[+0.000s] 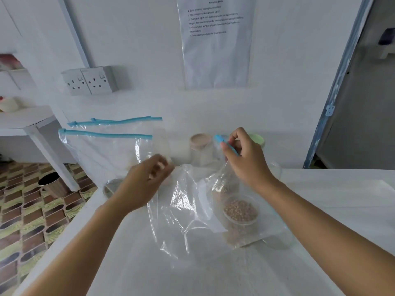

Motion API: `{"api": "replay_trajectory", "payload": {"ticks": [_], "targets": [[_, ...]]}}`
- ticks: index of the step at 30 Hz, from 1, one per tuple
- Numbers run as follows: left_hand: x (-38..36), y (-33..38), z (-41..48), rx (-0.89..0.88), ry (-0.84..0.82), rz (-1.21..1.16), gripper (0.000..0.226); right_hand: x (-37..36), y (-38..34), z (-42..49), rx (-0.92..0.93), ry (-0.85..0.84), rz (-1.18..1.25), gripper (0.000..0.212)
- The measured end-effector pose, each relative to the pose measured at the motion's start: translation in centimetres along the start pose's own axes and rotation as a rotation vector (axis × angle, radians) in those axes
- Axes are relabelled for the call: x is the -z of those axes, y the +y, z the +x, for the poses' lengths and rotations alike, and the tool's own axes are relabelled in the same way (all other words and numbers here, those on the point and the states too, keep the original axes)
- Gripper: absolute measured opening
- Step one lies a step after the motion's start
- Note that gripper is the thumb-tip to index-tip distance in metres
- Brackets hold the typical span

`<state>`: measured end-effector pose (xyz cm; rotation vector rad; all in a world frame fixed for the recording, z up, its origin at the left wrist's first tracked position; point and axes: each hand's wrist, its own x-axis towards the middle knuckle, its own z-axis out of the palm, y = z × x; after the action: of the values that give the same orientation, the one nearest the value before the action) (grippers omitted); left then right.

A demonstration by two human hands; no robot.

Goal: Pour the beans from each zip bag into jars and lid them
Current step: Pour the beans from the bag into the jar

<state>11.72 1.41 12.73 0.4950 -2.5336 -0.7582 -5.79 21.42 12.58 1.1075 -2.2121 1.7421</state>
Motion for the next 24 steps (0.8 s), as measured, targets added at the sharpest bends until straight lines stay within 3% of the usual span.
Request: {"api": "replay_trajectory", "payload": {"ticks": [3, 7, 11, 13, 16, 18, 24], "targets": [[-1.4, 2.9, 1.4, -0.167, -0.032, -0.113, 0.028, 0.6, -0.4, -0.6, -0.009, -0.109, 0.101, 0.021], [-3.5, 6.4, 2.7, -0.226, -0.205, -0.217, 0.028, 2.9, -0.7, -1.4, -0.021, -0.275, 0.226, 0.020], [-4.9, 9.1, 3.8, -0.283, -0.200, -0.400, 0.021, 6.9, -0.2, -1.9, -0.114, -0.334, 0.352, 0.040], [-5.6, 10.6, 4.0, -0.261, -0.168, -0.470, 0.023, 9.3, 0.6, -2.2, -0.200, -0.404, 0.312, 0.046], [-6.4, 12.4, 4.3, -0.208, -0.093, -0.575, 0.023, 12.6, 2.3, -3.0, -0.265, -0.583, 0.134, 0.030], [-7.0, 12.8, 4.4, -0.161, -0.023, -0.636, 0.023, 14.6, 3.7, -3.5, -0.292, -0.574, 0.063, 0.020], [-9.9, 12.6, 4.1, 0.000, 0.017, -0.732, 0.023, 20.2, 6.5, -3.9, -0.382, -0.291, 0.140, 0.032]]}}
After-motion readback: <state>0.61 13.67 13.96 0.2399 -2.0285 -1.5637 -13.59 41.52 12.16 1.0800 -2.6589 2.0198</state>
